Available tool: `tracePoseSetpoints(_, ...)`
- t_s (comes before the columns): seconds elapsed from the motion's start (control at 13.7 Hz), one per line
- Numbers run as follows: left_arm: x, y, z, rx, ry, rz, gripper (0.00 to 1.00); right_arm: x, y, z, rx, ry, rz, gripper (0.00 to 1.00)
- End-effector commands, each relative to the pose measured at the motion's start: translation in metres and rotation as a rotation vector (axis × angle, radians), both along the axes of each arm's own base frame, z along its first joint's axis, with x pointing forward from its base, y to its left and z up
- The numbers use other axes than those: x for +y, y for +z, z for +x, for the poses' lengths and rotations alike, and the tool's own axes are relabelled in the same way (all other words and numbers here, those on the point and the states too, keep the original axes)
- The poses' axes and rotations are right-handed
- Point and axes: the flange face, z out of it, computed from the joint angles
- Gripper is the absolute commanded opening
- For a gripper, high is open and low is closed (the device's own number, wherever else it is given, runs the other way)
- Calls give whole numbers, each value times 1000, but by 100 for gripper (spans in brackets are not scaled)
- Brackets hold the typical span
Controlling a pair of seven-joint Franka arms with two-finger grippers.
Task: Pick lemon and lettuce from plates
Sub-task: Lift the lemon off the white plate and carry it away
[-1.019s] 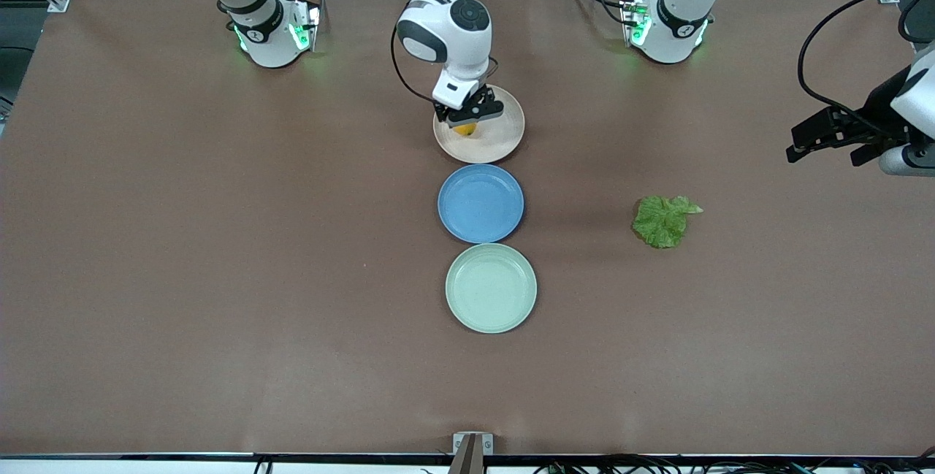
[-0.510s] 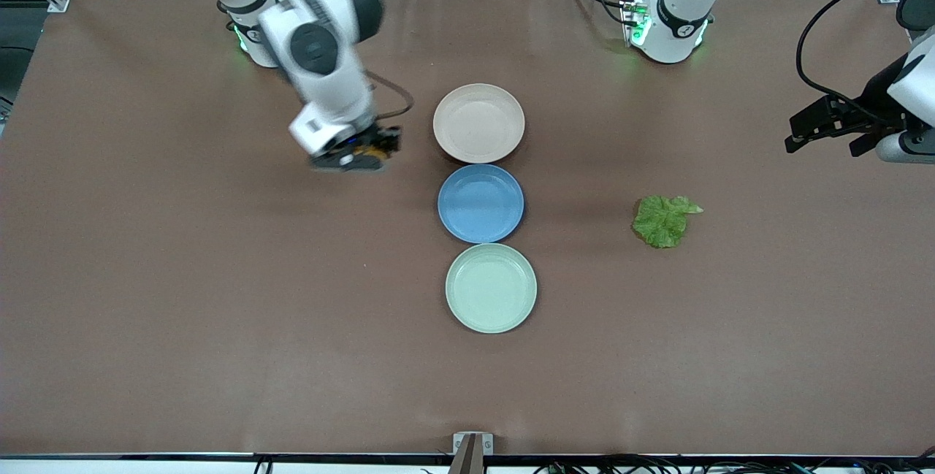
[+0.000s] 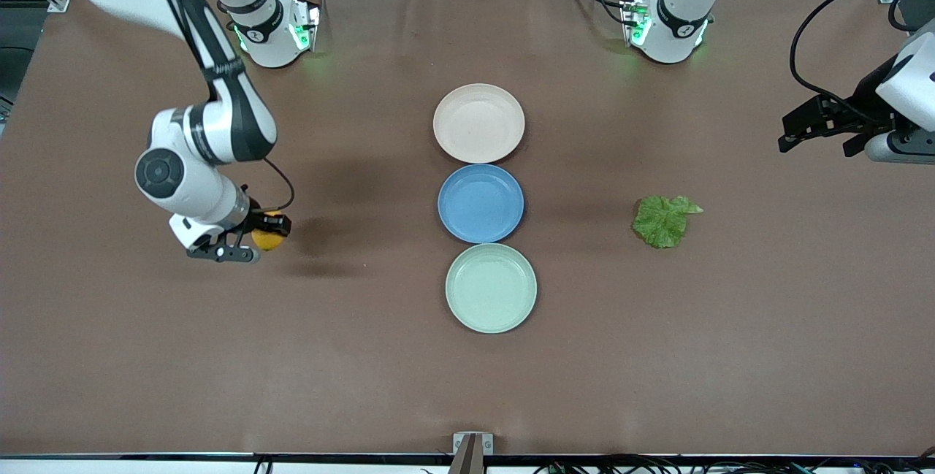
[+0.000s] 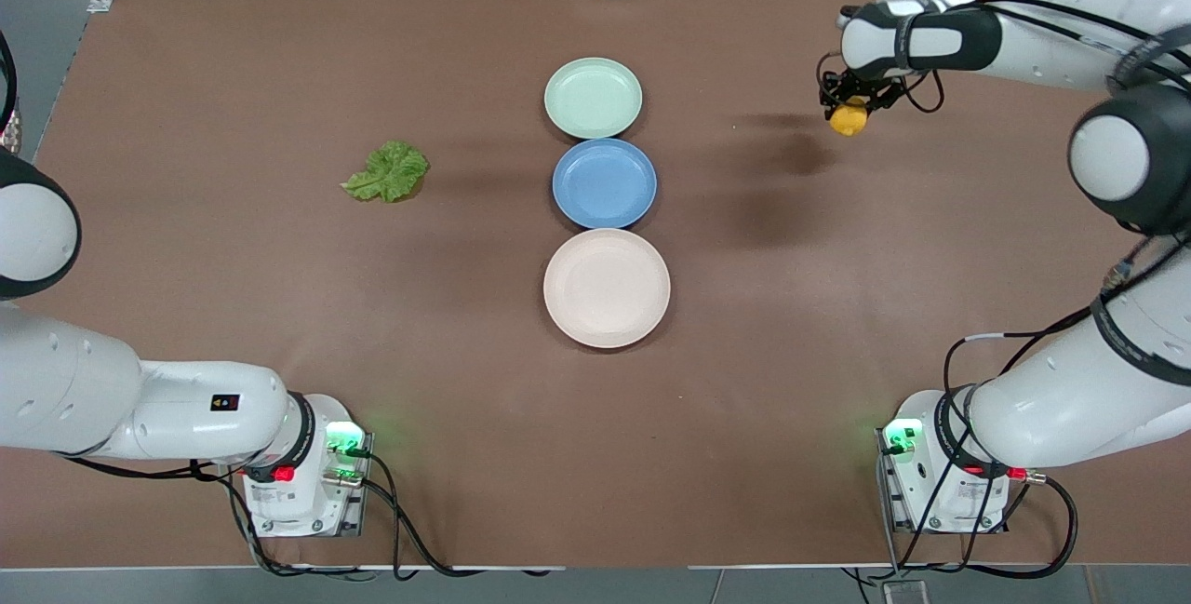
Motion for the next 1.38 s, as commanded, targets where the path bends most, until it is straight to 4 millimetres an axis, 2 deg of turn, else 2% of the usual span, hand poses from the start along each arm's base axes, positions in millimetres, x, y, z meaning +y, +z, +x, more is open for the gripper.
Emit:
tracePoseSetpoints(0.0,2,5,-5,-12,3,22,100,-7,-21,10,-35,48,17,0)
tracePoseSetpoints(0.15,-1,5,-5,-12,-1,22,100,-18,-33,16,-36,59,19,0)
tracePoseSetpoints(0.44,5,7,-5,-16,9,22,100,-22,-50,23,-32,56,18,2)
tracePoseSetpoints(0.51,6,6,-5,-15,11,23,100,-25,-55,22,-24,51,17,5)
tracePoseSetpoints(0.58,6,7,-5,-16,11,22,100,-28,-60,21,-14,47,16,14)
tracePoseSetpoints(0.66,6,7,-5,-16,11,22,100,-27,-67,19,0,48,15,39)
tracePoseSetpoints(0.73,6,7,-5,-18,11,22,100,-26,-67,19,3,45,16,99)
tracePoseSetpoints(0.8,5,10,-5,-22,8,22,100,-23,-60,24,-6,55,17,100)
tracePoseSetpoints(0.87,4,10,-5,-22,7,22,100,-19,-48,32,12,62,19,100)
tracePoseSetpoints(0.95,3,10,-5,-24,5,22,100,-18,-26,43,39,65,22,100)
tracePoseSetpoints(1.09,3,11,-5,-27,5,22,100,-19,41,71,128,74,16,100)
tracePoseSetpoints(1.24,2,11,-5,-27,4,22,100,-46,104,84,197,51,9,100)
tracePoseSetpoints(1.31,3,11,-5,-27,5,22,100,-51,133,84,214,83,-13,100)
